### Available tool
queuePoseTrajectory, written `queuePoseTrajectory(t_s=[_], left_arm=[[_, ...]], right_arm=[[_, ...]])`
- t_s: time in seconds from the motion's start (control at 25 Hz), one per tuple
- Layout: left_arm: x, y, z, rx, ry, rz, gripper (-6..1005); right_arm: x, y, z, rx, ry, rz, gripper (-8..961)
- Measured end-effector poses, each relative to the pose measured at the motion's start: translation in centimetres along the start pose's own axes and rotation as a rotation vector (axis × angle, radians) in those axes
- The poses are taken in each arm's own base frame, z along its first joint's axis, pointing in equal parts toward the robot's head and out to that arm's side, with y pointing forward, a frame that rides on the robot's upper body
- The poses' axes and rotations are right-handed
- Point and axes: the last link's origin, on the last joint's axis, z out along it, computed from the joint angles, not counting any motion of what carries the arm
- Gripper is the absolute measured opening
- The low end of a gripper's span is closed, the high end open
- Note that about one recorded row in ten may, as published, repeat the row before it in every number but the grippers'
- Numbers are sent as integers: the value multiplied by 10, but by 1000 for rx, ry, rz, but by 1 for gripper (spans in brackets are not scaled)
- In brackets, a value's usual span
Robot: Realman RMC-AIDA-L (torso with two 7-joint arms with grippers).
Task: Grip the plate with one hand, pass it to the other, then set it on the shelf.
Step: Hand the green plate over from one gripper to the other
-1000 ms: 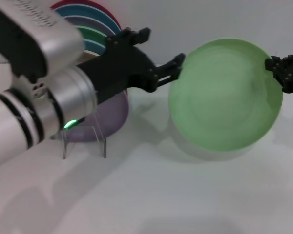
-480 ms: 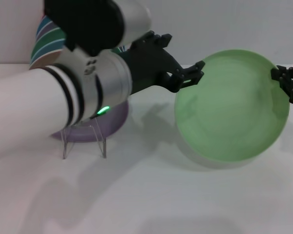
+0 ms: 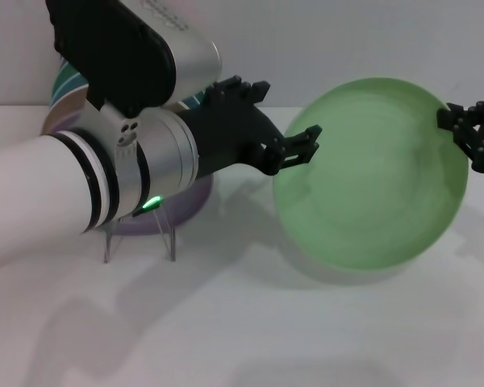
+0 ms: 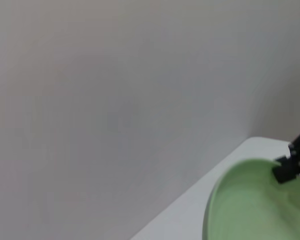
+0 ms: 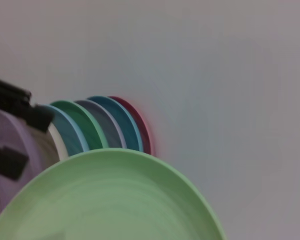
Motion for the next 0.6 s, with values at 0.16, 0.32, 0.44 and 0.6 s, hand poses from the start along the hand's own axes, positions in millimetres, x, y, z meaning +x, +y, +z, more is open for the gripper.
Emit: queuePoseTrajectory(t_s=[0.16,0.32,0.44,0.6], left_arm=[[-5,0,3,-2,-13,1,796],[-6,-2,3,2,-17,3,796],[-8,-4,4,6,-23,3,796],[-13,-6,8,9,-37,-1,796]], right_arm=[[-2,2,8,-25,-13,-1,35],[-1,8,20,-64,-11,-11,36],[-4,12,26,-85,-15,-20,37],[-9,16,32,-105,-23,-33,38]])
